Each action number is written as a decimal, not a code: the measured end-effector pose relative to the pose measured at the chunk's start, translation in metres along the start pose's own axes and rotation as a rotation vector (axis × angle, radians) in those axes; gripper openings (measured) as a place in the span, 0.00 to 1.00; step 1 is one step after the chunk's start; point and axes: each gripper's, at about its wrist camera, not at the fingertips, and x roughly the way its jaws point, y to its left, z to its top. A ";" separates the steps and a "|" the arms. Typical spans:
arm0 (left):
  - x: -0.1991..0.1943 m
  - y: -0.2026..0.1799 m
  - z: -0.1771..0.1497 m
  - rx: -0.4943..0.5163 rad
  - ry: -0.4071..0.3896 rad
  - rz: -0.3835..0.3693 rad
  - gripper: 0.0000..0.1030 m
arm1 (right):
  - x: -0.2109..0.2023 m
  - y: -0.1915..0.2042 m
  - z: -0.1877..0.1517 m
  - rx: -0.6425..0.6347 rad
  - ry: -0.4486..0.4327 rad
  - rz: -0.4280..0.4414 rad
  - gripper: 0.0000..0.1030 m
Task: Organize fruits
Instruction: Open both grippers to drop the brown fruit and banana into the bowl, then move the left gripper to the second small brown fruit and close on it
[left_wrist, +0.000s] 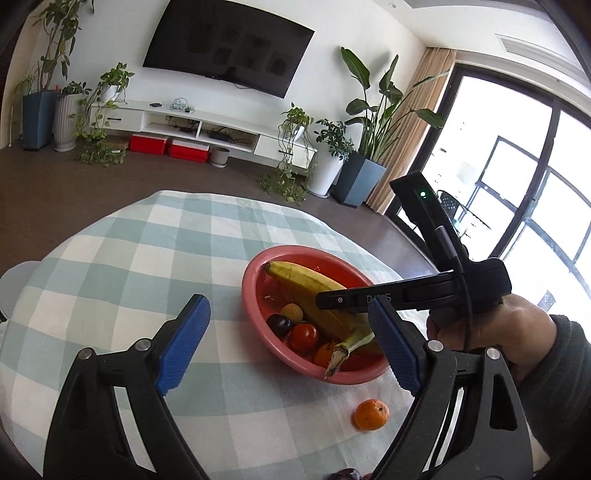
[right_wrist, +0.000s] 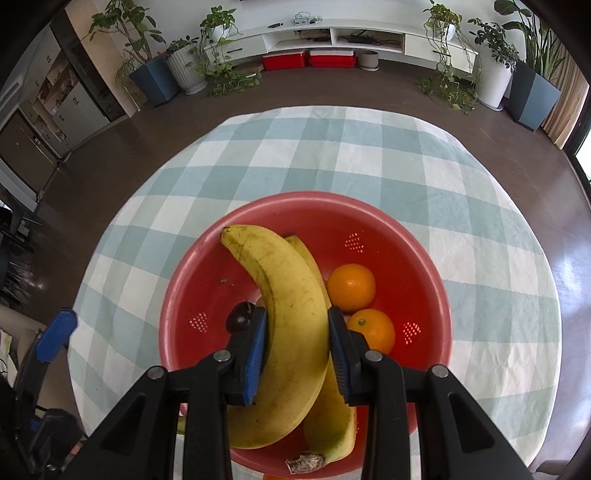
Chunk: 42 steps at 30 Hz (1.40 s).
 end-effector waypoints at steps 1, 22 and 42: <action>-0.002 0.000 -0.002 0.009 0.000 0.003 0.85 | 0.001 0.000 -0.001 0.004 0.004 0.001 0.34; -0.007 -0.010 -0.035 0.076 0.071 0.005 0.92 | -0.064 -0.010 -0.021 0.020 -0.221 0.026 0.76; -0.046 -0.067 -0.135 0.248 0.232 -0.018 0.98 | -0.089 -0.067 -0.222 0.279 -0.417 0.170 0.84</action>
